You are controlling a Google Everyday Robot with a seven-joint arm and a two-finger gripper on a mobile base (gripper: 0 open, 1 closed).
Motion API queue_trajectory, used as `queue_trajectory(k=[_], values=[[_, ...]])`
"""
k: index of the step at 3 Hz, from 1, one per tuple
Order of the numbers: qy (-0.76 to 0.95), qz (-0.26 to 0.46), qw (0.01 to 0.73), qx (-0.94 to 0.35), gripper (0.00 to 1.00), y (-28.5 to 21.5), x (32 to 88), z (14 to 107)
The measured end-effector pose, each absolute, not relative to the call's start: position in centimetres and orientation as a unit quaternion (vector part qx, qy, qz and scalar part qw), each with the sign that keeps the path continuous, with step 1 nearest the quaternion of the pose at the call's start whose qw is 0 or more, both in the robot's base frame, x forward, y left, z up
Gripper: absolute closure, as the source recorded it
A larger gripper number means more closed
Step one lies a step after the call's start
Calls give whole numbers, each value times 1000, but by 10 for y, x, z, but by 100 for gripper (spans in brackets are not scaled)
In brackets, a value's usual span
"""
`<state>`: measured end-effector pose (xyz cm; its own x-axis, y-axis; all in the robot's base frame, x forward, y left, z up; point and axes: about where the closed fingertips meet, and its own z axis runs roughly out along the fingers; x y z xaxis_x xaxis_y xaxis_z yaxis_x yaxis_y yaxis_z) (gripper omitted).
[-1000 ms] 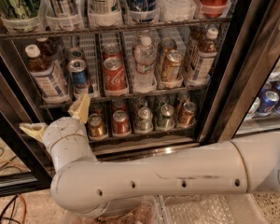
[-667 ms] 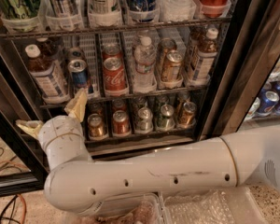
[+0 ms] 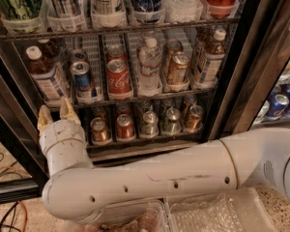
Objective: Pick blue plastic bottle from middle shelf of fridge
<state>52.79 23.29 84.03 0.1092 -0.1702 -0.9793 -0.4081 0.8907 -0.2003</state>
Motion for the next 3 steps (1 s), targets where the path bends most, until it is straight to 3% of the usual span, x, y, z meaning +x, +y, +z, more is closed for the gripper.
queue_trajectory(k=[1,3], values=[[660,81,715,-218,43,234,532,843],[648,91,722,-224,44,249,547,853]])
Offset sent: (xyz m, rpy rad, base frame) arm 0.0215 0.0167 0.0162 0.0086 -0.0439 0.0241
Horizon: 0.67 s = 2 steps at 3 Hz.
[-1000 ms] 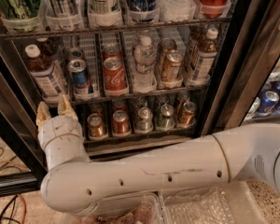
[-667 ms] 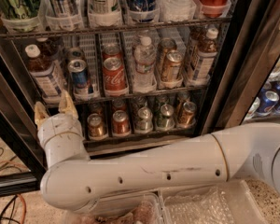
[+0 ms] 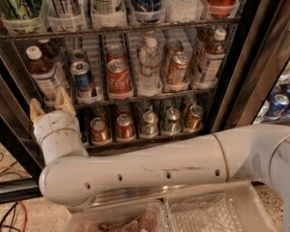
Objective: Pick blue plastic bottle from middle shelf of fridge
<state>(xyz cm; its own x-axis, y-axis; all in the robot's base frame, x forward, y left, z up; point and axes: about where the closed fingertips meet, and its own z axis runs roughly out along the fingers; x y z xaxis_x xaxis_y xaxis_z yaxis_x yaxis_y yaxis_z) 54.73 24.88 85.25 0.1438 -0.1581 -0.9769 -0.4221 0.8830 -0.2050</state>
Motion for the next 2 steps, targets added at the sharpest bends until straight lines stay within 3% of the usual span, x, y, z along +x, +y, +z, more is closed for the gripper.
queue_trajectory(k=[2], values=[[647,110,721,-222,41,263,556,850]])
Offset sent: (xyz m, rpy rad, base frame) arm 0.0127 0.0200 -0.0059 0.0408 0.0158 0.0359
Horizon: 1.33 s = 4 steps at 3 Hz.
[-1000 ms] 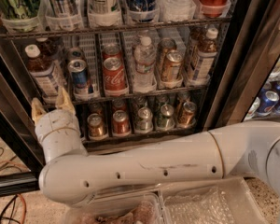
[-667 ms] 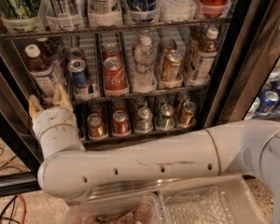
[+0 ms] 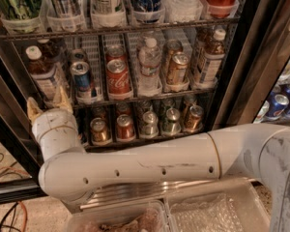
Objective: Pick blue plastic bottle from middle shelf of fridge
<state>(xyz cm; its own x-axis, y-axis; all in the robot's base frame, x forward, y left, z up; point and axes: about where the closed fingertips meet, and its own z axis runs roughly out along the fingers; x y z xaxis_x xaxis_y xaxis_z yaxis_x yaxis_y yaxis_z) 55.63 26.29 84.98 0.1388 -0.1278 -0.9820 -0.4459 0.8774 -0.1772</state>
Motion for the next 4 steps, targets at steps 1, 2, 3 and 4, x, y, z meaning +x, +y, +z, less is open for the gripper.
queue_trajectory(k=[1,2,3,4], values=[[650,109,722,-210,41,257,561,848],[652,109,722,-206,41,256,564,847],[651,113,723,-200,41,257,572,847],[650,123,723,-200,41,267,580,847]])
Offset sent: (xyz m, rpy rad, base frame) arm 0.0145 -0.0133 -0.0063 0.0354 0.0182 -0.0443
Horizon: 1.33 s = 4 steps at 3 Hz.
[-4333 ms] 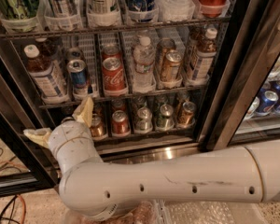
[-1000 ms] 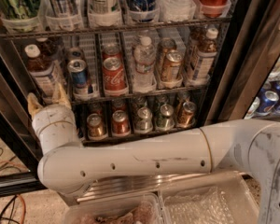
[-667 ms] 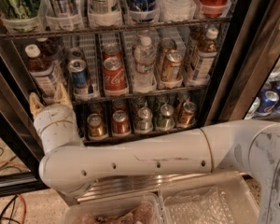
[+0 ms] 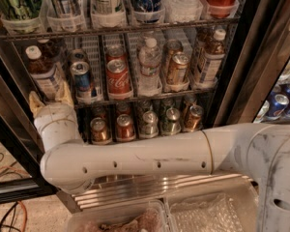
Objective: Pick blue plastic bottle from middle shelf of fridge
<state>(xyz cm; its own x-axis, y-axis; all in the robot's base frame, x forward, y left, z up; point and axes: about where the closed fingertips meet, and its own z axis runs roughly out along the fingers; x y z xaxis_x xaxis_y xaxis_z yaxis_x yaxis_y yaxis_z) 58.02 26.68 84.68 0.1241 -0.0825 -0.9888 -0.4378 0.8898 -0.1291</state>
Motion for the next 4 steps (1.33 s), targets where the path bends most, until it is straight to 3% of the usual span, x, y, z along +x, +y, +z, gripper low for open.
queue_trajectory(k=[2,3,4], values=[[653,137,718,-201,41,282,594,843],[657,136,713,-202,50,286,600,840],[658,135,712,-203,69,283,602,841]])
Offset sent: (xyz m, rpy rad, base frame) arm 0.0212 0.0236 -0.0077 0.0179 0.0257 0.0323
